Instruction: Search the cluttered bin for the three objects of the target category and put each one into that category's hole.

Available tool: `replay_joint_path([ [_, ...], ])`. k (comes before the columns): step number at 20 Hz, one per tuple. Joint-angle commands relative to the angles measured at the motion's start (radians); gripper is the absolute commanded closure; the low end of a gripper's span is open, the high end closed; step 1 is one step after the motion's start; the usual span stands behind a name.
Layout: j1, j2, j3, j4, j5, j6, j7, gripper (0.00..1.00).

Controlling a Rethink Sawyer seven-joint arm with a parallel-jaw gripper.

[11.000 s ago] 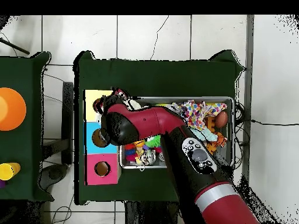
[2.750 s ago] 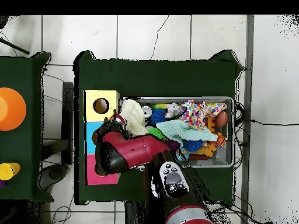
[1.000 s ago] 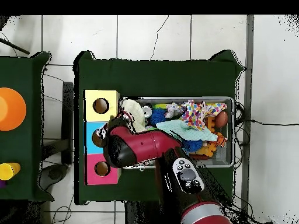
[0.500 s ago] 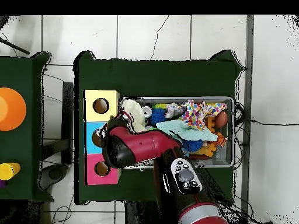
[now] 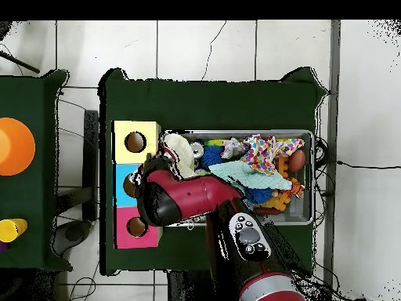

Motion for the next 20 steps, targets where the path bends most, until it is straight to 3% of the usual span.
replay_joint_path([
  [1, -0.012, -0.034, 0.021, 0.024, -0.002, 0.023, 0.179, 0.00],
  [12, -0.016, -0.096, 0.041, 0.052, 0.034, 0.091, 0.186, 0.00],
  [20, -0.028, -0.071, 0.058, 0.017, 0.052, 0.123, 0.175, 0.00],
])
